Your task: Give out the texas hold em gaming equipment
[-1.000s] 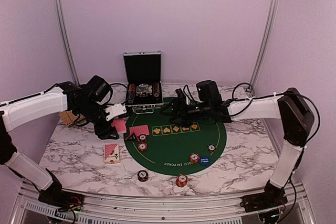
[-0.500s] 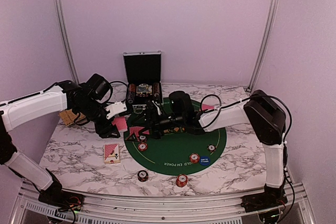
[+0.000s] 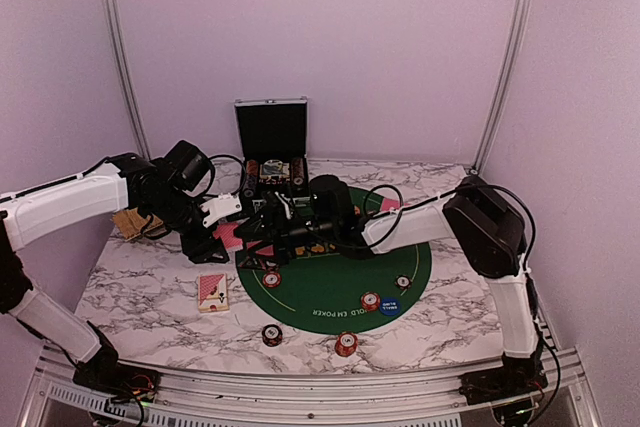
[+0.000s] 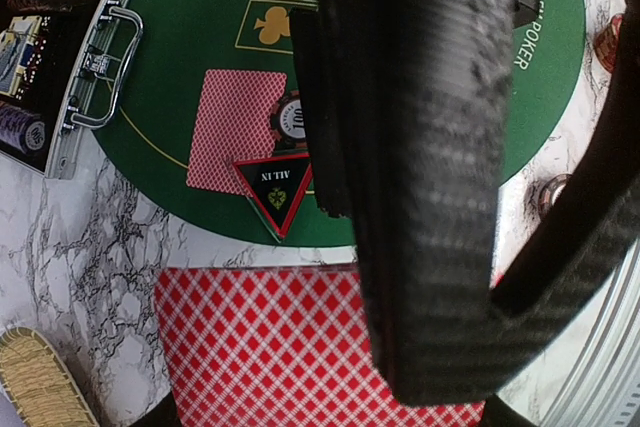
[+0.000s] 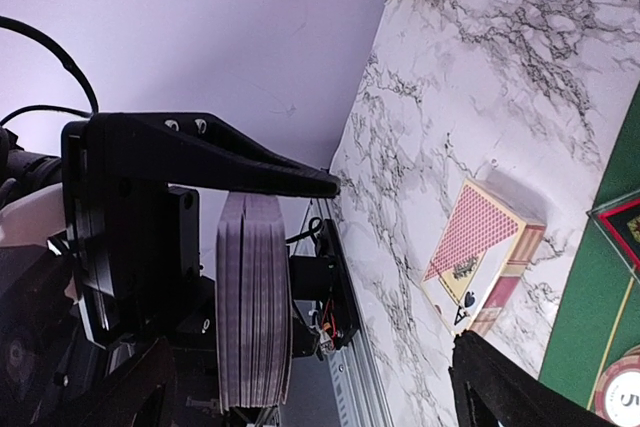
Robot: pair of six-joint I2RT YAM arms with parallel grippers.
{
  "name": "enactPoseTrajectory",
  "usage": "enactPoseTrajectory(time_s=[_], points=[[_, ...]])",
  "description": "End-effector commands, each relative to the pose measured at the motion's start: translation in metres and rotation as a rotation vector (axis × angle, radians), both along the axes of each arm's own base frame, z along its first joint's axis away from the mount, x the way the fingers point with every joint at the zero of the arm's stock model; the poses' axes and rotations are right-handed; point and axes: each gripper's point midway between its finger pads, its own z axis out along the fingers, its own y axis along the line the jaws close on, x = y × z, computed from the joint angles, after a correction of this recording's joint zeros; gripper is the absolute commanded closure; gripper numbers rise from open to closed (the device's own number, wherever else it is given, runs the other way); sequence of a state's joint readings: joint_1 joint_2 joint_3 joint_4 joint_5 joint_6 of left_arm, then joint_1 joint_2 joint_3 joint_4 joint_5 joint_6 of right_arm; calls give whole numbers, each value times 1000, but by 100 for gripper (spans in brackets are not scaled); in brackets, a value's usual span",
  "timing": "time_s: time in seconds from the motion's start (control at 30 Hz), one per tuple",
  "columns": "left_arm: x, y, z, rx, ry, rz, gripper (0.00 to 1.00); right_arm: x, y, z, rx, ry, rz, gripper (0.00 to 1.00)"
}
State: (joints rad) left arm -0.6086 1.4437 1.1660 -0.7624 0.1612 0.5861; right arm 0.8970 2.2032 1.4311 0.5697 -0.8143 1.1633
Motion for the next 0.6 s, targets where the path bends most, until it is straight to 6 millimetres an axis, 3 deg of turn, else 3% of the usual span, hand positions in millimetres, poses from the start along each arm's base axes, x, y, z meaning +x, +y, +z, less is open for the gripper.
enactPoseTrajectory(time_s=[0.0,0.57], points=[[6,-8,10,-33,-12,-2,100,-6,15,18,56,-24,37,7],[9,-10,15,-41,-25,-3,100,-10,53,10,72,18,92,7]])
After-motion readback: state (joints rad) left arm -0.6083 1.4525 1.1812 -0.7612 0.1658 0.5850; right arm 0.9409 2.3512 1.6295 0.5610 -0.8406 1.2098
